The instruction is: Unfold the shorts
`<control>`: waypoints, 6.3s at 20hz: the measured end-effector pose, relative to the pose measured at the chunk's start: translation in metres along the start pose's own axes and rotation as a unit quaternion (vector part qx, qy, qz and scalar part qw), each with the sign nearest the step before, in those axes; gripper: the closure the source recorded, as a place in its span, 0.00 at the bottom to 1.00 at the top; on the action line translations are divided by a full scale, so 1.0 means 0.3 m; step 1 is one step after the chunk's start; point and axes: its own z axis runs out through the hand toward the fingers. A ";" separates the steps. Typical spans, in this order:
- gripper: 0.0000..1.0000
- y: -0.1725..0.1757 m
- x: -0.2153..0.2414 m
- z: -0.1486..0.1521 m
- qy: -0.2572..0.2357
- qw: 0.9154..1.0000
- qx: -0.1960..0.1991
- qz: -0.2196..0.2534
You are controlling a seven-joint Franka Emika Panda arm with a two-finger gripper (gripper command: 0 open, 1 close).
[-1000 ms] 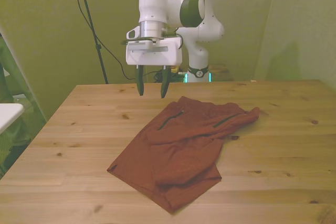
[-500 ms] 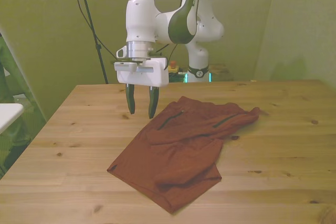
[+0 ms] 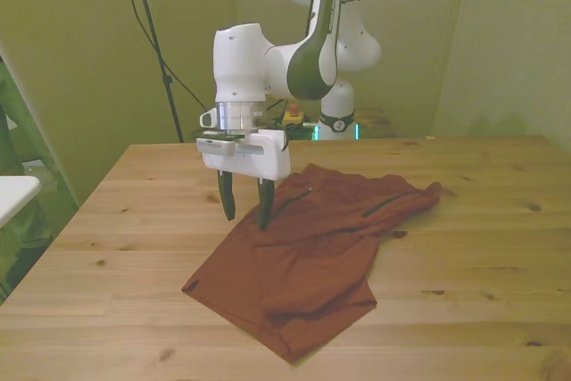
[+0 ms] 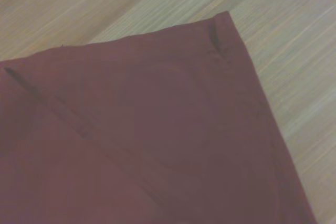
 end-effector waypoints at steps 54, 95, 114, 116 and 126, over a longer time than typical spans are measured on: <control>1.00 -0.316 -0.311 -0.314 -0.030 0.992 0.069 -0.101; 0.00 -0.902 -1.087 0.251 -0.081 0.994 0.055 -0.055; 0.00 -0.901 -1.080 0.188 -0.083 0.993 0.054 -0.057; 0.00 -0.901 -1.073 0.147 -0.083 0.993 0.056 -0.058; 0.00 -0.857 -1.105 -0.081 -0.100 0.991 0.065 -0.067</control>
